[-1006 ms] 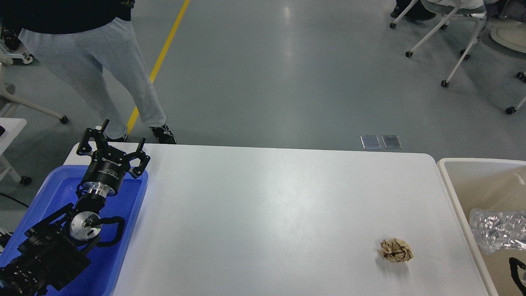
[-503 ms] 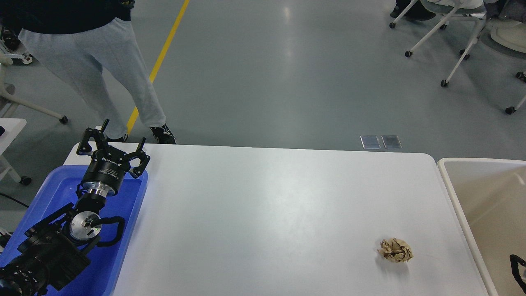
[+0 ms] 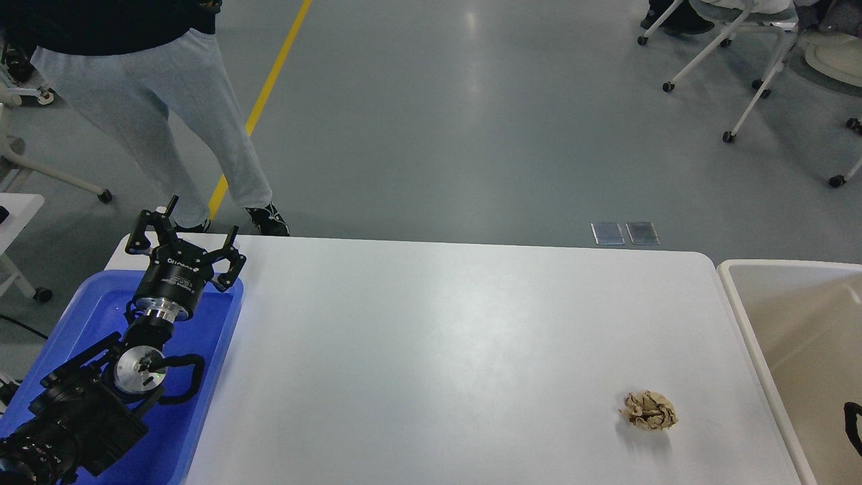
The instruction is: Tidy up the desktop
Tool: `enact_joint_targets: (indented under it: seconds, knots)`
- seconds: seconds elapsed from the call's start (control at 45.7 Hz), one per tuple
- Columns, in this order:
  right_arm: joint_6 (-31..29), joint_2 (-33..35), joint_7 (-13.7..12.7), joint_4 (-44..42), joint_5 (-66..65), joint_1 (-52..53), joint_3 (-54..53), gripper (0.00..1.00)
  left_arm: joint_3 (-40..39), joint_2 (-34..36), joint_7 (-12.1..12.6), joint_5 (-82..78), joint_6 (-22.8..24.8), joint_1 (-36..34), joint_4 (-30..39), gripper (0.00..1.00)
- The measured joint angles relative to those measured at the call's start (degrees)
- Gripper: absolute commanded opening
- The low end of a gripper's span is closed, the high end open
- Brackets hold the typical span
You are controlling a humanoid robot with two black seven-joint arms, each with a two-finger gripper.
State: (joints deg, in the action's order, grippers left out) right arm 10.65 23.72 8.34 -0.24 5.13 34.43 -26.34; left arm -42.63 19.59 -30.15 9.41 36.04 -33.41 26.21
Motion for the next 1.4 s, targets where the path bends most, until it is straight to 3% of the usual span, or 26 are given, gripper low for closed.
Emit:
enact_joint_targets:
  seconds: [0.241,0.459,0.809,1.159,1.4]
  knots:
    - [-8.38,7.95,2.96,15.11,-4.35,-2.64,-15.71,0.99,0.00,0.00,0.00,0.00,0.00,0.00,-0.02,1.00]
    - [-12.24,9.60,4.11,28.10,-15.27,-6.43,-29.77,0.99,0.00,0.01,0.00,0.00,0.00,0.00,-0.02,1.00]
    - [-15.85,-2.19,4.60,48.72,-31.72,-13.68,-53.43,0.99,0.00,0.01,0.00,-0.01,0.00,0.02,-0.01,1.00]
    - [-17.03,-12.64,5.47,53.46,-41.35,-16.80,-59.71,0.99,0.00,0.00,0.00,-0.01,0.00,0.02,-0.01,1.00]
    - [-17.22,-15.46,6.65,53.89,-42.81,-18.23,-60.06,0.99,0.00,0.01,0.00,0.00,0.00,0.01,-0.01,1.00]
